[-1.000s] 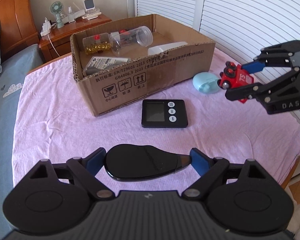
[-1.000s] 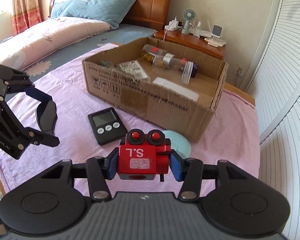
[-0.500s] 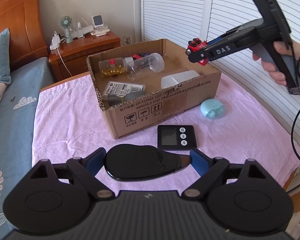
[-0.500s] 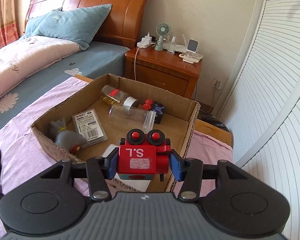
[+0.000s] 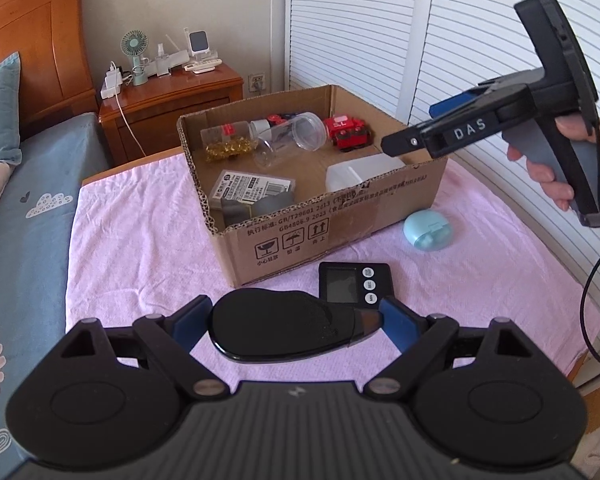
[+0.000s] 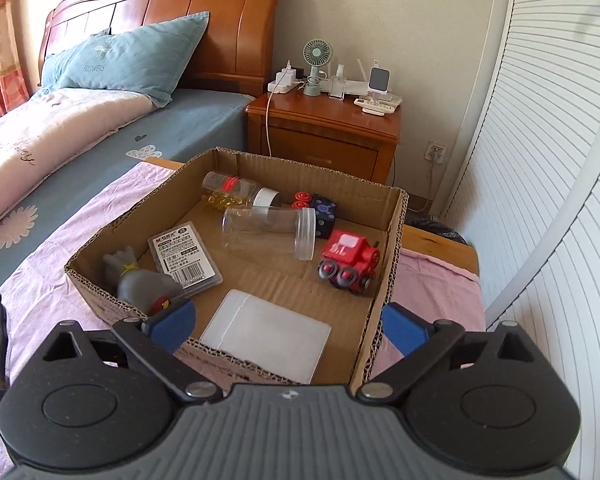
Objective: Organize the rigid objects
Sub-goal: 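Lower the red train into the box and open the right tool, then carry the black oval object into the box and open the left tool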
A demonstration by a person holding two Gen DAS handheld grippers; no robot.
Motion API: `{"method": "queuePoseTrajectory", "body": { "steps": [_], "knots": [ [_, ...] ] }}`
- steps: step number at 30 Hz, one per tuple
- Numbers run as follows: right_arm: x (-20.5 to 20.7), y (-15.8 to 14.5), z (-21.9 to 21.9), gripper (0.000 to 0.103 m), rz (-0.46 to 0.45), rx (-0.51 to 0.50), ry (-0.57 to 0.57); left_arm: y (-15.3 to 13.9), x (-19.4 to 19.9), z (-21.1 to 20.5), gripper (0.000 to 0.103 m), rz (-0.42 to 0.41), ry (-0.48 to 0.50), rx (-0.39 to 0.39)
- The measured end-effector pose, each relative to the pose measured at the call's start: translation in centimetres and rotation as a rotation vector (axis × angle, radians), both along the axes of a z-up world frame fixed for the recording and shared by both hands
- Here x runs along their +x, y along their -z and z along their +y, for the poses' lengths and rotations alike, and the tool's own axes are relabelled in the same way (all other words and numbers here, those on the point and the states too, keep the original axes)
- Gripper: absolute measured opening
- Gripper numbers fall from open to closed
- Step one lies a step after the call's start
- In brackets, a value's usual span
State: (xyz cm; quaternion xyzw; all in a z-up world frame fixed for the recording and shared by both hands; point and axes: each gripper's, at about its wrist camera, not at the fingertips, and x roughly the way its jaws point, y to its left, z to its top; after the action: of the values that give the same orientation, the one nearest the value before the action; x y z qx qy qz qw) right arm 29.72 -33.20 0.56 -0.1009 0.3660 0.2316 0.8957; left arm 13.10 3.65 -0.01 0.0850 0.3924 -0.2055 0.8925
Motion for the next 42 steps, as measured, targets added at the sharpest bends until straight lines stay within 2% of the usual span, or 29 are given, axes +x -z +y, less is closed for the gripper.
{"method": "queuePoseTrajectory", "body": {
  "steps": [7, 13, 16, 20, 26, 32, 42],
  "knots": [
    [-1.9, -0.5, -0.9, 0.103, 0.074, -0.058, 0.108, -2.0, 2.9, -1.7, 0.090, -0.019, 0.023, 0.005],
    [-4.3, -0.3, -2.4, 0.103, 0.072, -0.109, 0.209, -3.3, 7.4, -4.4, 0.090, -0.033, 0.030, 0.016],
    [-5.3, 0.0, -3.0, 0.103, 0.076, -0.125, 0.249, -3.0, 10.0, -6.0, 0.090, -0.013, 0.020, 0.017],
    [-6.3, 0.1, -3.7, 0.103, 0.080, -0.089, 0.262, -1.9, 13.1, -8.2, 0.090, 0.013, -0.002, 0.039],
    [-6.7, 0.1, -4.7, 0.103, 0.089, -0.046, 0.284, -0.6, 16.9, -10.4, 0.090, 0.044, -0.090, 0.054],
    [-6.4, 0.5, -5.3, 0.103, 0.114, -0.023, 0.322, -0.2, 17.8, -10.6, 0.091, 0.058, -0.138, 0.025],
    [-7.0, 0.4, -5.0, 0.103, 0.119, 0.002, 0.317, -2.3, 14.8, -9.1, 0.096, 0.019, -0.134, 0.053]
  ]
}}
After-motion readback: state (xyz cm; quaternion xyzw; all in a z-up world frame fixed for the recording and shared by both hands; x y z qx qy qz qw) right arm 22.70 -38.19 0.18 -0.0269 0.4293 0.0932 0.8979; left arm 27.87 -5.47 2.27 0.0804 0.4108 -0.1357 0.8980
